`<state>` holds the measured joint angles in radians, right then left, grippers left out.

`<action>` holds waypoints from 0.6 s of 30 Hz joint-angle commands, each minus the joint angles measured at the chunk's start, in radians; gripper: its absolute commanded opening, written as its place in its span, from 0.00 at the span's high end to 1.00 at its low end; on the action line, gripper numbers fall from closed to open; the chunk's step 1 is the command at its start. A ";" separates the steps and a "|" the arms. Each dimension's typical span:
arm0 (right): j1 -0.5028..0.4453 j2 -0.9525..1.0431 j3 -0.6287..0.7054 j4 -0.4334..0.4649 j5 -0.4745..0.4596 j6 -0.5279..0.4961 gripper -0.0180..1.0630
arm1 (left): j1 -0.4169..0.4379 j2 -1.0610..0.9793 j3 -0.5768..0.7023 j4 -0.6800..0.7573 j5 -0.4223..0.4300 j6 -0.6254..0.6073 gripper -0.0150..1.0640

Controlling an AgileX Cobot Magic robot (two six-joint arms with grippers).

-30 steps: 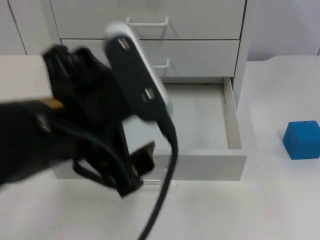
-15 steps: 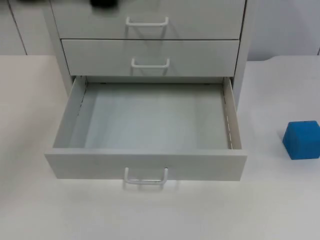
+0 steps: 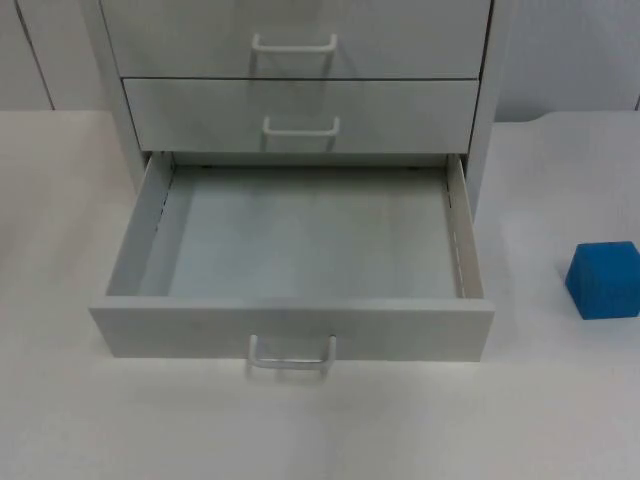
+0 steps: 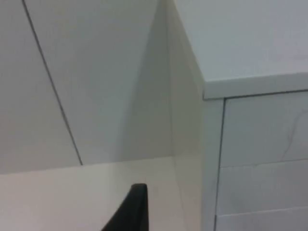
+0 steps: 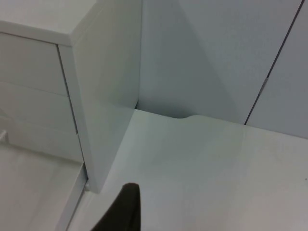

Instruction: Open the drawer with the left hand, place the block into the drawer with the right hand, then close the drawer with the left hand.

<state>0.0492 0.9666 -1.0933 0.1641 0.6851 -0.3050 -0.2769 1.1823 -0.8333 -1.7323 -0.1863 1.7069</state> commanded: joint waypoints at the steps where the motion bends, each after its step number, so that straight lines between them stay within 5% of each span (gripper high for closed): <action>1: 0.007 -0.006 -0.002 0.000 0.003 -0.001 0.01 | 0.004 -0.017 0.004 -0.012 -0.012 0.025 0.01; 18: 0.007 -0.006 -0.002 0.000 0.021 0.001 0.01 | 0.009 -0.088 0.135 -0.012 -0.063 -0.005 0.01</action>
<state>0.0492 0.9666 -1.0933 0.1641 0.7029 -0.3050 -0.2710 1.1020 -0.7053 -1.7344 -0.2492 1.7331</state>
